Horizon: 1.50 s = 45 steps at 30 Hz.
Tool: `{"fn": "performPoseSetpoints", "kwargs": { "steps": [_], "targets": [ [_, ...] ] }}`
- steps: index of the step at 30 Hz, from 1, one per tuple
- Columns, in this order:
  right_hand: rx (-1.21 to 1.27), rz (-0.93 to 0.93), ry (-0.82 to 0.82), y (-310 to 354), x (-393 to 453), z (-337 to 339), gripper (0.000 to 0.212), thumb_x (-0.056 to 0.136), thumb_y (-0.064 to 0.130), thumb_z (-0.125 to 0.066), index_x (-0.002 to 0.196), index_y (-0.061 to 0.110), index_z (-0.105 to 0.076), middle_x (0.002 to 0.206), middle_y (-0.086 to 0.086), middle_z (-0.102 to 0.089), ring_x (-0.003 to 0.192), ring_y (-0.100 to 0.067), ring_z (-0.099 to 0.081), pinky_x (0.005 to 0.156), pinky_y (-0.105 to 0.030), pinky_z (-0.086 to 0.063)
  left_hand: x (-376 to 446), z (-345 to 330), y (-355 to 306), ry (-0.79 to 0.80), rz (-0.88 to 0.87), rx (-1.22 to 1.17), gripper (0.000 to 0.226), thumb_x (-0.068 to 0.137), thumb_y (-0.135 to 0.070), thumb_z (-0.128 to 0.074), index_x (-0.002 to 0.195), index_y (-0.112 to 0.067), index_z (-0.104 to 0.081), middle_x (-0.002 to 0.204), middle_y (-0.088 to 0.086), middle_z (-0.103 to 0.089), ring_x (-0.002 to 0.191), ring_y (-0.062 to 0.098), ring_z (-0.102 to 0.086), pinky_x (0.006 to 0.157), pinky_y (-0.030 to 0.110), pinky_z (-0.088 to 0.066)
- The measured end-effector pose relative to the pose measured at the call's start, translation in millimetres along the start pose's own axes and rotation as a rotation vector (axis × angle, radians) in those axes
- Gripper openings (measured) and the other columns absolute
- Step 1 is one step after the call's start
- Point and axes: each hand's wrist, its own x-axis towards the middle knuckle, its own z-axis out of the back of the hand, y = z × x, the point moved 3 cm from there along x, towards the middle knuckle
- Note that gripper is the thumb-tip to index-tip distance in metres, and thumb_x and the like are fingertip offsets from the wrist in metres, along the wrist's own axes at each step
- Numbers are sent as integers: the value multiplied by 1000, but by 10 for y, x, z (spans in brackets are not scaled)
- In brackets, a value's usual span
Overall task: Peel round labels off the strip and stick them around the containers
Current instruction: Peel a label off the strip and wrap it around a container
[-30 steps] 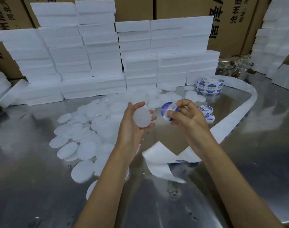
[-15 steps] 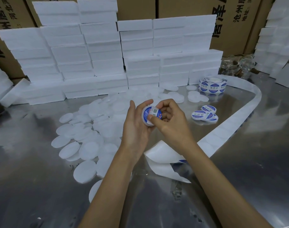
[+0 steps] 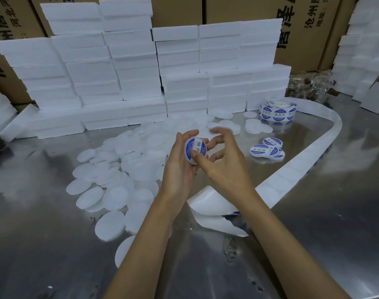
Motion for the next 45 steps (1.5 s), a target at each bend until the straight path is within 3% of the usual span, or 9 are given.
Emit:
{"fn": "performPoseSetpoints", "kwargs": {
  "steps": [6,10,15,21,24,29,36,40,45],
  "targets": [
    [-266,46,10,-38,-29,18,47,69,81,-61,83,39,-44,77,18,-49,73,4,-51,57,-12,-36,-29,2,6,-1,87,-289,53,105,-46,-34,131,-7,-57,124,22,-64,120,33,-59,113,42,-42],
    [-324,129,37,-44,-32,-15,31,90,67,-48,68,46,-45,68,24,-55,66,2,-53,57,-11,-37,-41,7,-7,26,131,-406,52,104,-48,-36,130,-7,-57,127,23,-62,118,33,-61,106,40,-49],
    [-412,143,-2,-122,-25,25,38,105,47,-32,86,29,-60,56,15,-46,59,-10,-52,51,-18,-25,-45,-18,22,10,156,-396,51,104,-48,-36,126,-7,-57,126,22,-61,122,31,-58,115,39,-38],
    [-617,33,-112,-66,-82,-12,72,76,92,-22,86,33,-60,53,12,-50,58,-11,-51,49,-21,-24,-97,-107,79,61,185,-314,57,103,-54,-32,135,-13,-55,126,17,-63,122,30,-57,114,45,-39],
    [-593,-1,-148,-55,-52,34,63,86,82,-25,58,28,-44,50,7,-48,57,-18,-53,48,-25,-26,-108,-145,91,71,182,-287,57,104,-50,-30,138,-11,-53,131,18,-63,127,28,-56,115,44,-38],
    [-524,-27,-191,-72,-16,66,62,102,56,-23,54,24,-45,50,4,-48,55,-20,-56,49,-27,-35,-109,-161,82,84,160,-278,55,104,-47,-31,136,-8,-52,126,12,-64,119,23,-58,117,39,-35],
    [-566,-50,-157,-93,-65,38,73,82,86,-22,53,22,-44,48,5,-50,49,-9,-47,48,-26,-25,-113,-200,73,125,86,-67,48,104,-47,-27,124,-15,-56,121,12,-68,104,19,-66,96,33,-51],
    [-412,-36,-132,-124,-28,56,65,96,66,-30,49,23,-42,48,5,-50,52,-14,-50,48,-27,-29,-80,-171,73,122,56,-45,42,103,-39,-35,126,-10,-54,119,12,-69,105,18,-66,93,28,-53],
    [-188,-84,-85,-150,15,42,60,103,48,-36,48,25,-42,42,9,-48,50,-10,-47,53,-28,-31,-43,-63,79,47,-143,464,27,104,-15,-51,129,-24,-58,117,-3,-66,98,10,-66,82,24,-56]
  ]
}}
